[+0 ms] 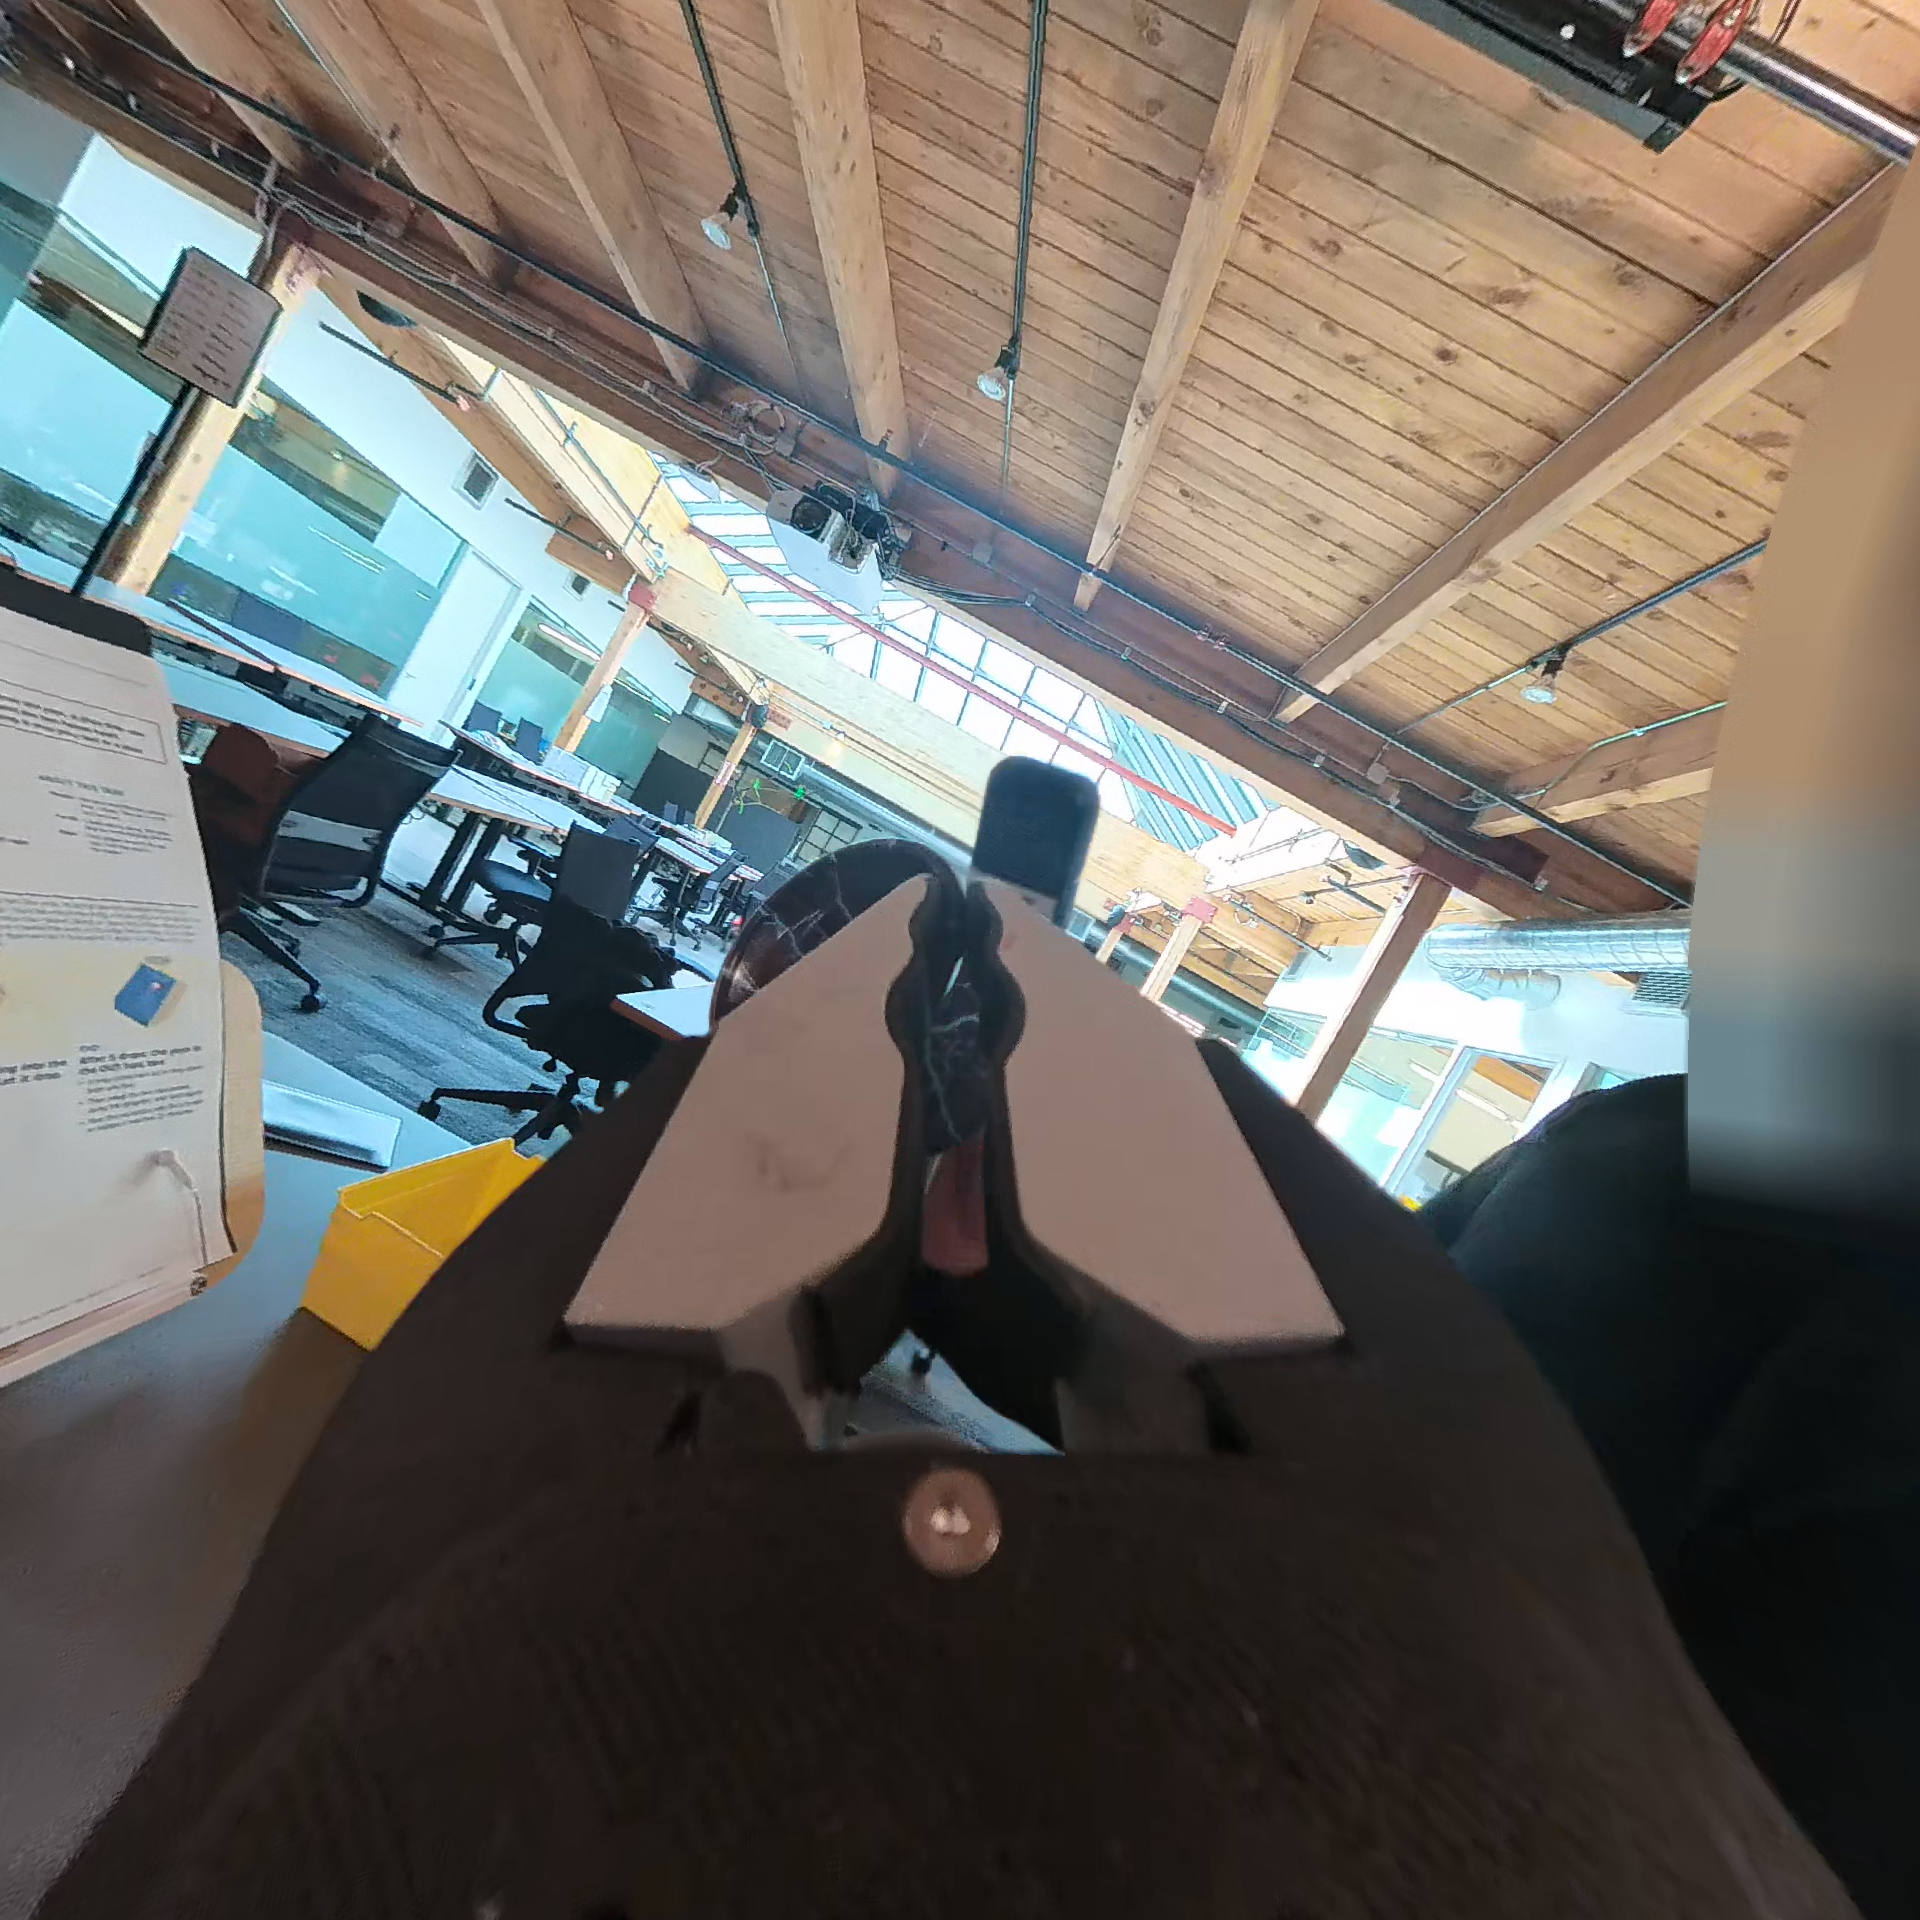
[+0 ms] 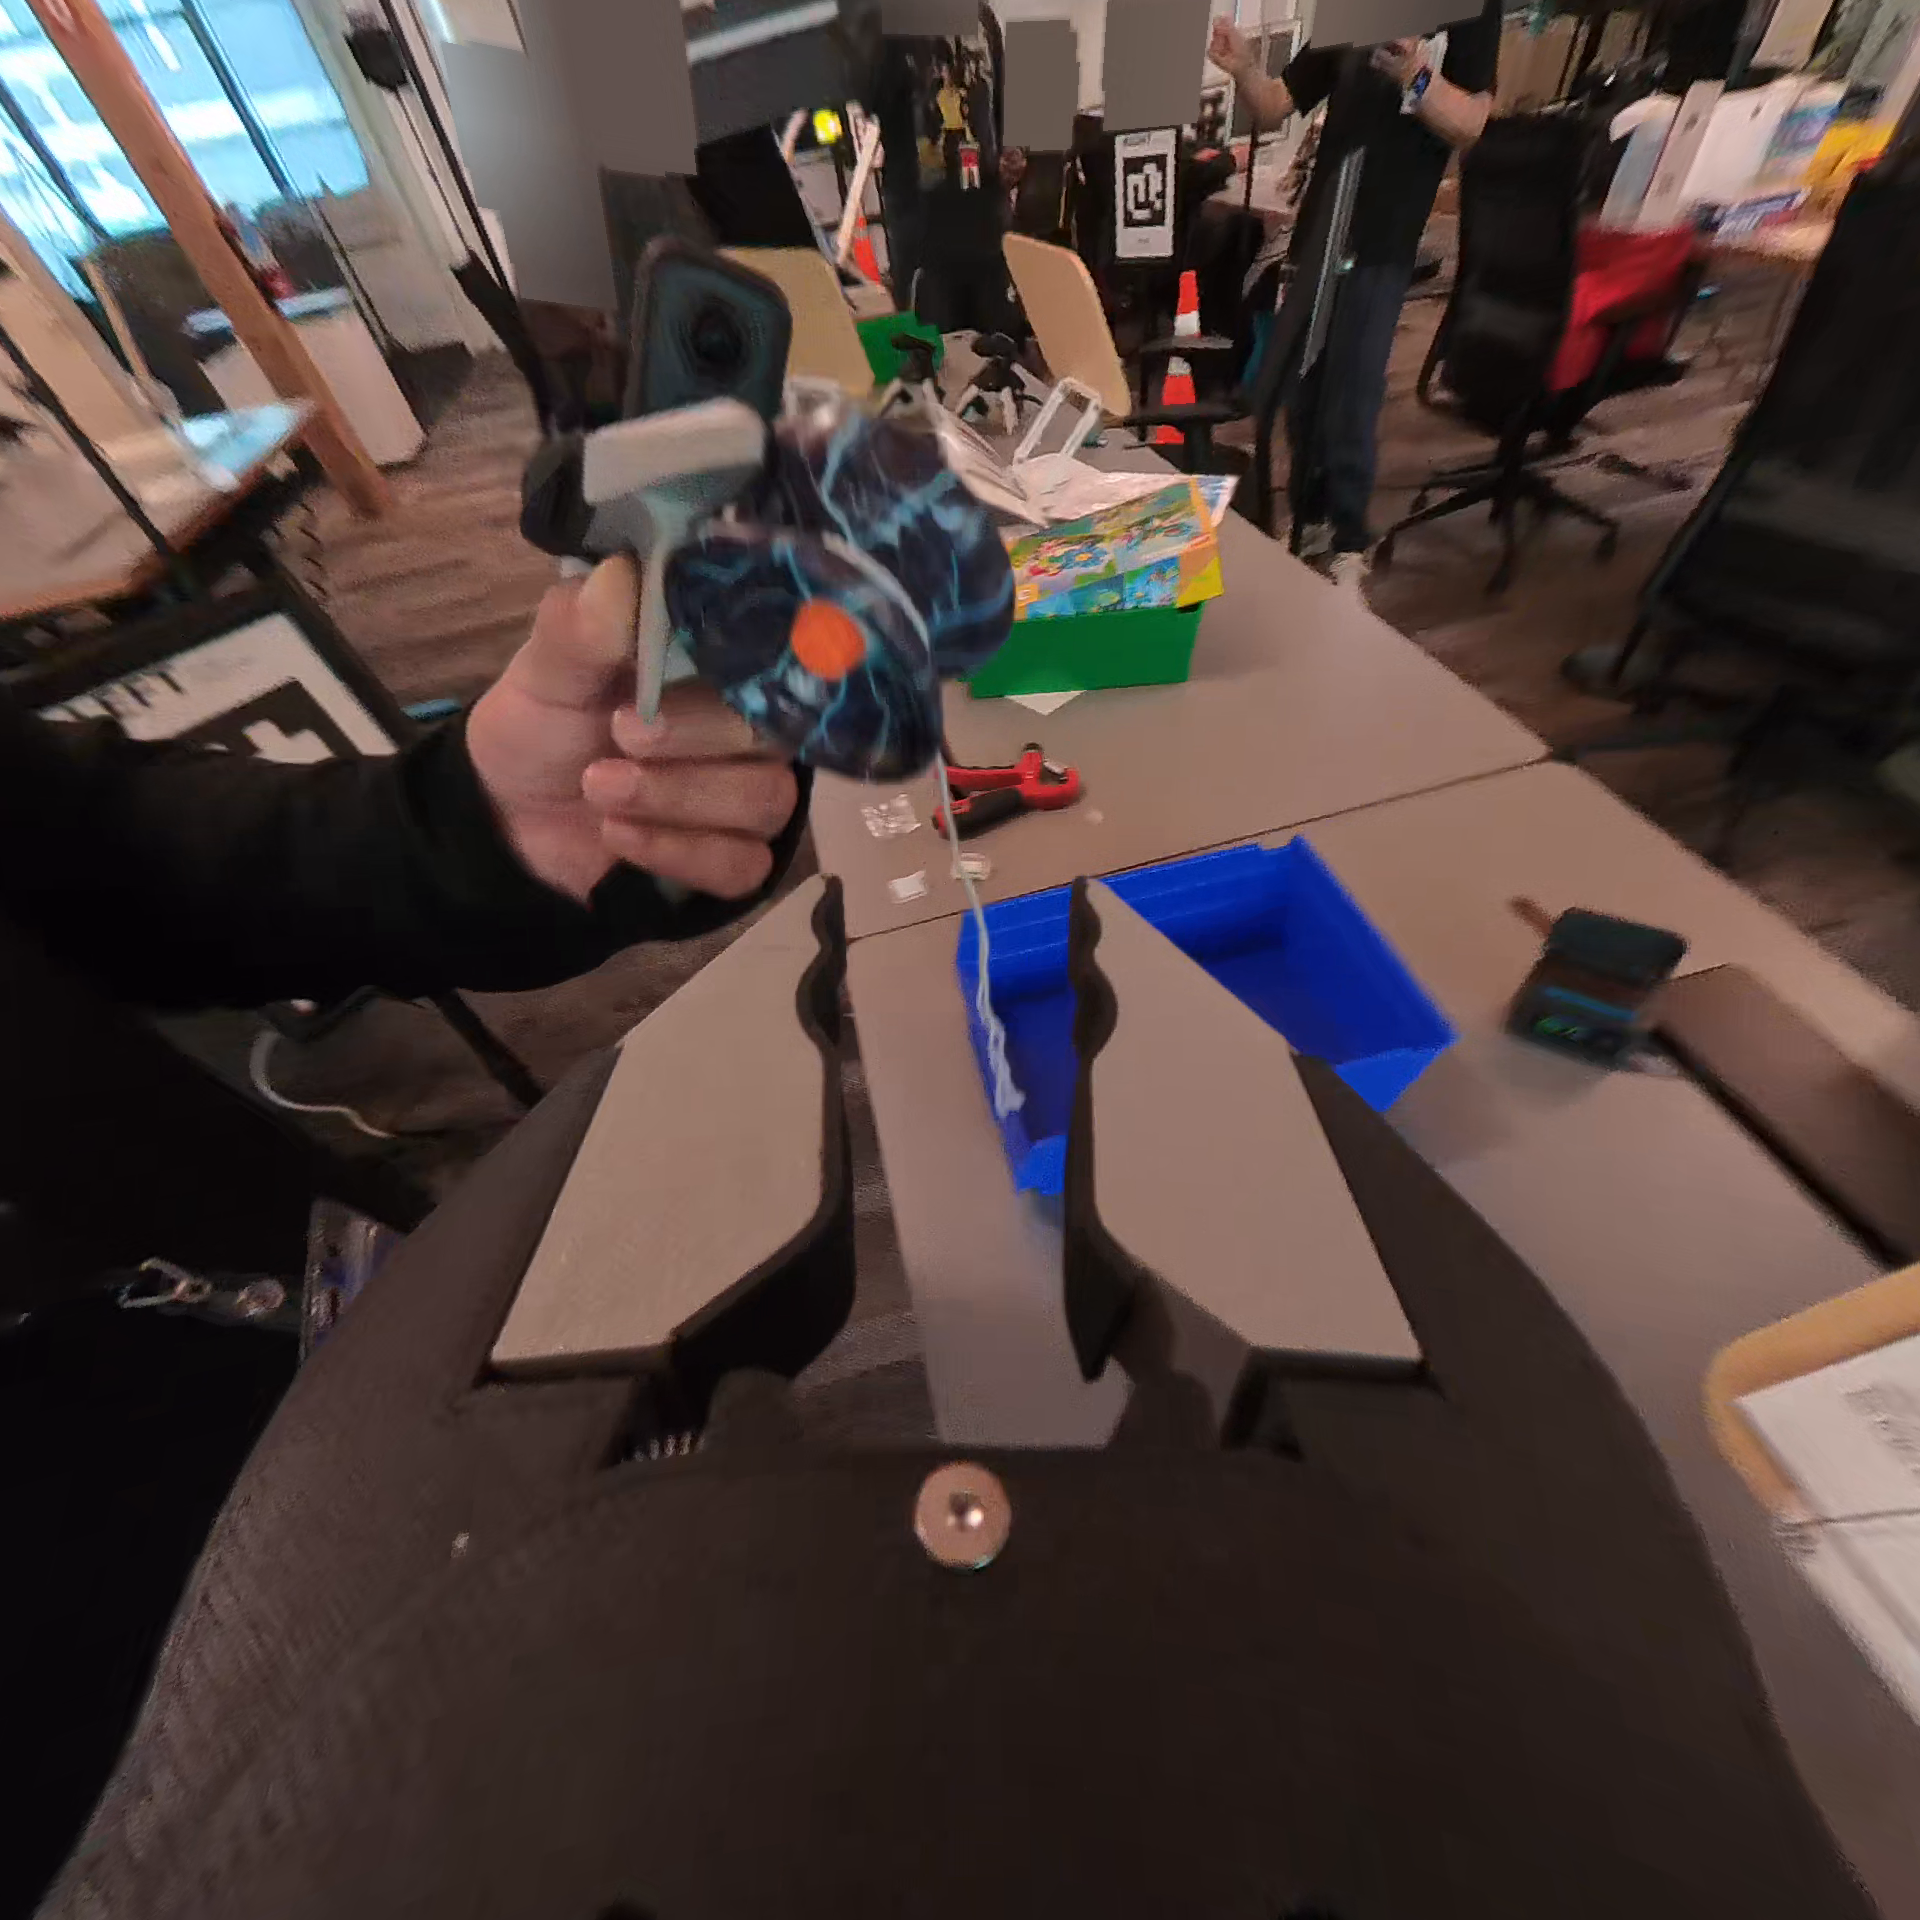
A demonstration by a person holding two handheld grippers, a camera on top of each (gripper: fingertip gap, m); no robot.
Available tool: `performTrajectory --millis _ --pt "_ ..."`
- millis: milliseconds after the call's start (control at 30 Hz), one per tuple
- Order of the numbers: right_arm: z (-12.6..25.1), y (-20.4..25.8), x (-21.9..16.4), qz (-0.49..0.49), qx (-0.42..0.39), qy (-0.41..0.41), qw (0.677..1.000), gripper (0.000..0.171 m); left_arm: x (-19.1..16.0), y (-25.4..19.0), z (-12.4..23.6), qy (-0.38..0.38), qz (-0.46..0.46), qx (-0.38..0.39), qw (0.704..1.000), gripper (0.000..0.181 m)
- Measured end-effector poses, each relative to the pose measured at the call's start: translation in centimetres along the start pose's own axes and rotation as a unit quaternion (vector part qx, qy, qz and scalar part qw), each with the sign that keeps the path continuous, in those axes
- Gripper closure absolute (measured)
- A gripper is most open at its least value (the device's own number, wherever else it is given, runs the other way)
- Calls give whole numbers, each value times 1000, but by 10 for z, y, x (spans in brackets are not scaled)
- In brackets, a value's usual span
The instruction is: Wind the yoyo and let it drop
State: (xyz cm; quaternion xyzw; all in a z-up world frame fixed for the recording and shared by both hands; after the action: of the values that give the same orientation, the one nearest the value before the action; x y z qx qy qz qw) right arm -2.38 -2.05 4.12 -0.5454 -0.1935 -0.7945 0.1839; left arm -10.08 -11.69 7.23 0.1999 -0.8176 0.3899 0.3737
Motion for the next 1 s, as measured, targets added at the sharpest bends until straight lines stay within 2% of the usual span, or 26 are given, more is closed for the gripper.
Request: performTrajectory --millis 67,133,200,333,500,633,733,800,900,1000 --pt "-4 6 14 33 -6 6 999 136 -2 -2 -3 0 3 -5 1000 180" --pt "-6 11 22 59 -12 8 998 147 -4 -4 -5 1 1 -8 1000 180" --pt "-6 13 26 84 -24 11 996 170 -7 -5 -5 5 0 -10 1000 181" --pt "-4 14 25 139 -48 60 987 171 -13 -6 -1 33 -15 -9 999 181" --pt "0 12 21 200 -58 138 968 171 -31 -1 3 172 -41 16 984 181" --pt "0 13 17 280 -97 199 934 171 -42 5 4 271 -85 66 957 176" --pt "0 14 13 341 -137 235 900 171 -42 6 3 306 -101 93 942 161" --pt "-1 16 13 364 -150 238 888 171 -42 8 2 316 -95 101 939 167" --pt "-2 19 13 369 -156 228 888 171 -41 8 2 316 -103 96 938 178" --pt "-4 12 12 313 -157 178 919 171 -42 7 0 300 -114 98 942 181"
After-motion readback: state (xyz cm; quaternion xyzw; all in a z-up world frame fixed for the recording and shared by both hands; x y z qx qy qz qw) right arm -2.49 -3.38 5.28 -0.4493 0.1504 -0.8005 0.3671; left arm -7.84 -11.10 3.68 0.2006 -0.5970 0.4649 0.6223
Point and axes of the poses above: each gripper's, where its closed fingertips meet, z back along the fingers, x out of its top, y = z × x across the jaws, the point moved 5 cm from there along z, back along the fingers, and after that the axes turned 4 degrees about y, right-handed, at the moved point
